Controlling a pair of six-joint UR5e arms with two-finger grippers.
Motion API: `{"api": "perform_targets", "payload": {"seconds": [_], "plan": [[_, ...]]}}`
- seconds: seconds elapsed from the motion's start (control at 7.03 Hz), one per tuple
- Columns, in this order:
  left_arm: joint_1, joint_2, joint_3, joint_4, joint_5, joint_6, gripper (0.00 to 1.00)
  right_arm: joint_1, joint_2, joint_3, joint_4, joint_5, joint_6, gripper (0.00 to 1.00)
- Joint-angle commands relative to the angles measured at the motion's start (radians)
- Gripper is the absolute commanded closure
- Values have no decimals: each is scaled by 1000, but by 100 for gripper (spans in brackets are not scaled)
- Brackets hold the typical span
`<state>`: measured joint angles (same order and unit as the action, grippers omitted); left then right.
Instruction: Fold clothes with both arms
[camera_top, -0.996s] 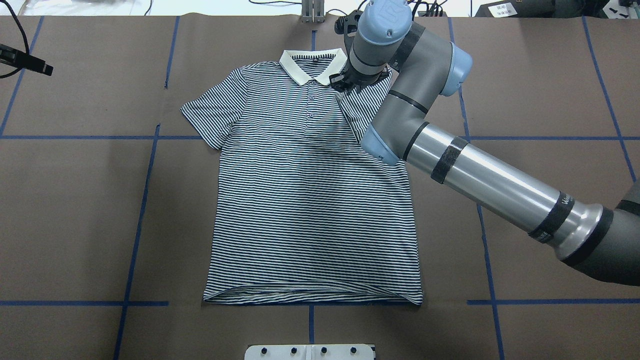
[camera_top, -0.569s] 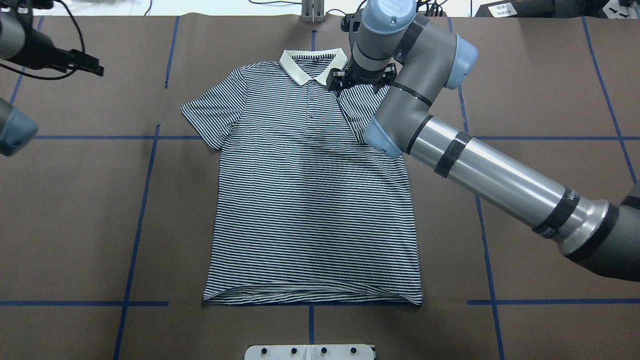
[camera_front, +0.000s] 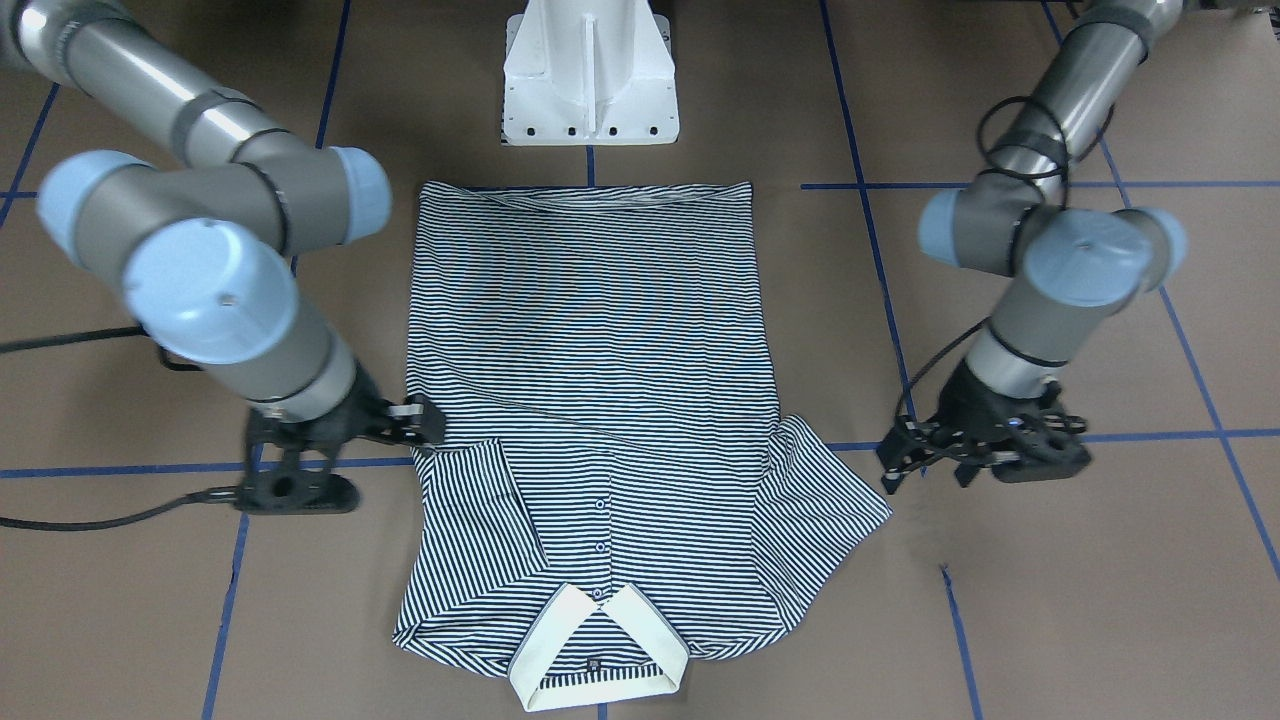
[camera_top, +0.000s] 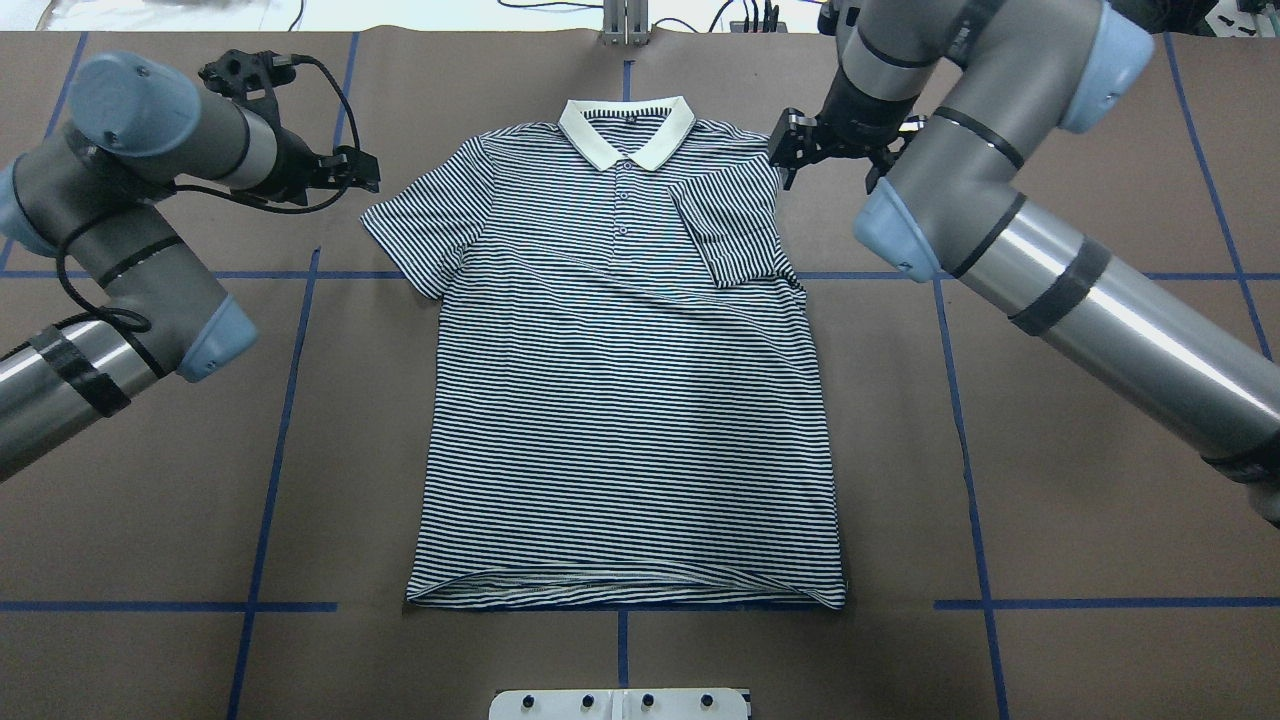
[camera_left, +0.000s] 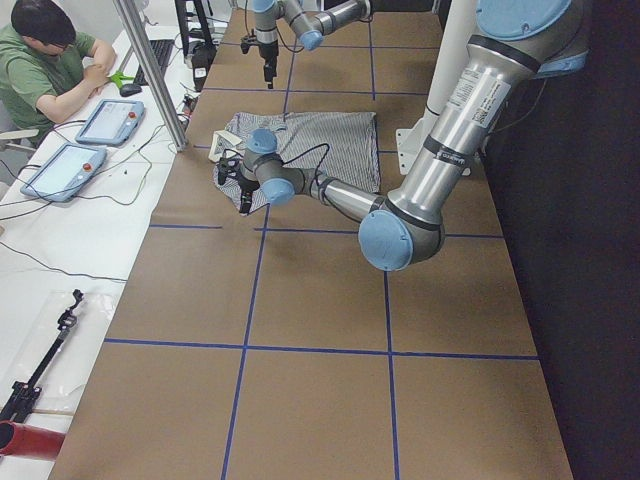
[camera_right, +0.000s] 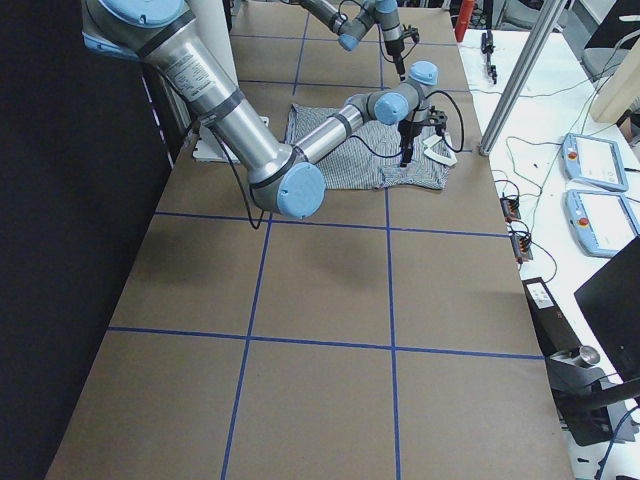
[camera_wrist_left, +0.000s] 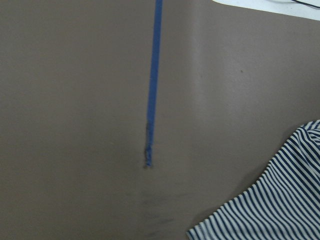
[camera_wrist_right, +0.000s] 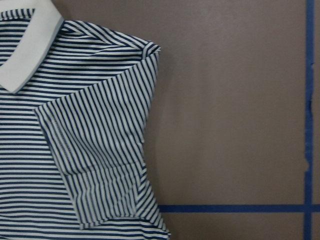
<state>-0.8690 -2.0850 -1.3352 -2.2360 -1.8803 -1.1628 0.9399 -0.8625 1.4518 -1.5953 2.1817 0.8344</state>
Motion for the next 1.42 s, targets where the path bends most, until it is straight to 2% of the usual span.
{"api": "perform_targets", "payload": {"seconds": [0.0,0.43,0.71,0.85,1.28], "plan": [[63,-17,33,1,97,-21,0,46,-64,38,-6,32,-132,0],[71,-29,76,7,124,-20,0,43,-70,39,2,53,-126,0],[71,-78,143,7,157,-17,1,40,-70,39,2,53,-126,0],[71,-78,143,7,158,-14,5,40,-70,38,2,52,-126,0],[76,-76,146,7,158,-11,26,40,-72,36,2,52,-126,0]]}}
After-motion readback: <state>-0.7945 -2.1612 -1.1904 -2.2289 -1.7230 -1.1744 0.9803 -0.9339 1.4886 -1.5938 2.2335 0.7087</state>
